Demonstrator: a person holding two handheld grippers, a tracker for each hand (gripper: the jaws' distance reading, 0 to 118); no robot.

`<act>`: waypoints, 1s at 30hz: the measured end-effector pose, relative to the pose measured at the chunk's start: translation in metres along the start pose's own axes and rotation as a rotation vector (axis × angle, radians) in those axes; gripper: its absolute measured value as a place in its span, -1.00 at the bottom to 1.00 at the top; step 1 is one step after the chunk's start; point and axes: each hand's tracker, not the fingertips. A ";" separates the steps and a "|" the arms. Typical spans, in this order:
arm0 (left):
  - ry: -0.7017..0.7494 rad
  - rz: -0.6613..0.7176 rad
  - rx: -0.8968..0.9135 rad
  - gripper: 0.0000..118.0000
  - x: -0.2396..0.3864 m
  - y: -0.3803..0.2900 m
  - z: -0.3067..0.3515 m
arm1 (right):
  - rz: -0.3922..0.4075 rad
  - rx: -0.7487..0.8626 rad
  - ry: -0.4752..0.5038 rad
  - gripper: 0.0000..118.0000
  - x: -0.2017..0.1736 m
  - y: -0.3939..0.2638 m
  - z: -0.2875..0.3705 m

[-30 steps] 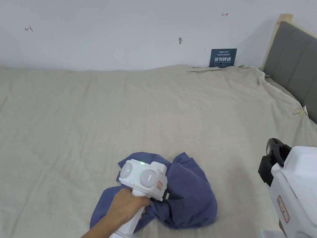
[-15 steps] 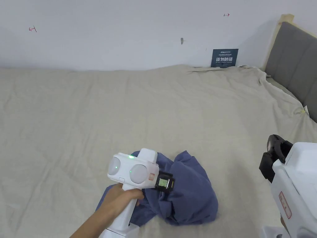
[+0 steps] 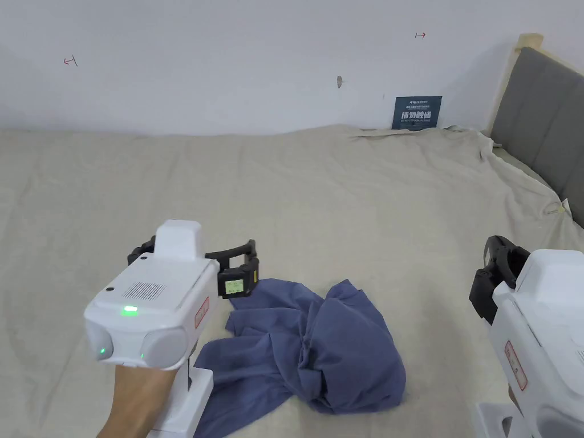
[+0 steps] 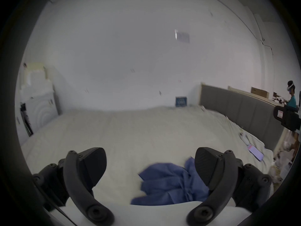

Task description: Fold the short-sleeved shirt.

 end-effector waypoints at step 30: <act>0.076 0.019 -0.201 -1.00 -0.034 -0.041 0.004 | 0.004 0.008 0.033 -1.00 -0.015 0.002 0.002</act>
